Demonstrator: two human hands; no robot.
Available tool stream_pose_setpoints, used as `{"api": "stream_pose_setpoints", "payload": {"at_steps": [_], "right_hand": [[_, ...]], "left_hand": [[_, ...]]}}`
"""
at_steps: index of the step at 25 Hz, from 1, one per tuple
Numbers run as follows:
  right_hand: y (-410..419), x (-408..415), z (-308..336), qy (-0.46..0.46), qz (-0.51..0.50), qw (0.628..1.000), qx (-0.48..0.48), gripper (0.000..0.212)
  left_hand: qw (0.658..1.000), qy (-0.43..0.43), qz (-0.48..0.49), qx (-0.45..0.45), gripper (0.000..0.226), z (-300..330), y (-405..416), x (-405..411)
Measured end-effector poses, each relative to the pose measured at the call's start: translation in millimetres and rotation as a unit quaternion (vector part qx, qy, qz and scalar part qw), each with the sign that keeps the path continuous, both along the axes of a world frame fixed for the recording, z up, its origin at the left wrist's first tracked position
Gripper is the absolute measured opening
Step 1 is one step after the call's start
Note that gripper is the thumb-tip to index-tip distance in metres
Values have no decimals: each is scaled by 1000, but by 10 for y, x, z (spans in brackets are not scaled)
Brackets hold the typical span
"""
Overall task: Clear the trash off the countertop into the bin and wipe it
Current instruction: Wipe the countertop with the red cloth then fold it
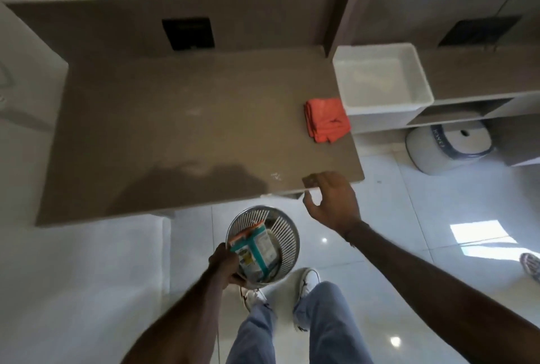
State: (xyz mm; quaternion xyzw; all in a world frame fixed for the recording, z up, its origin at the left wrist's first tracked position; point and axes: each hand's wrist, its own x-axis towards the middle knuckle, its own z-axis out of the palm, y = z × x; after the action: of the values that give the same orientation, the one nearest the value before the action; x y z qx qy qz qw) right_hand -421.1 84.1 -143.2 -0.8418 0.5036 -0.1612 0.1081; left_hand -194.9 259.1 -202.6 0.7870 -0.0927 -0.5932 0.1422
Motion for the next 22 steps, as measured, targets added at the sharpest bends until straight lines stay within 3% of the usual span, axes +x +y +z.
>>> {"api": "stream_pose_setpoints", "payload": {"at_steps": [3,7,9,16,22], "right_hand": [[-807,72,168,45,22,995,-86,59],[-1750,169,160,221,51,974,3,99],[-1988,191,-19,249,84,964,50,98],[-1973,349,-345,136,35,989,45,76],[-1068,682,-305,86,134,982,106,75]], "left_hand": [[999,-16,29,4,26,-25,-21,85],[997,-24,71,7,21,-28,-53,121],[996,-20,85,2,24,-56,-111,129],[993,-31,110,12,33,-137,-362,82],[992,-12,123,-15,27,-93,-338,169]]}}
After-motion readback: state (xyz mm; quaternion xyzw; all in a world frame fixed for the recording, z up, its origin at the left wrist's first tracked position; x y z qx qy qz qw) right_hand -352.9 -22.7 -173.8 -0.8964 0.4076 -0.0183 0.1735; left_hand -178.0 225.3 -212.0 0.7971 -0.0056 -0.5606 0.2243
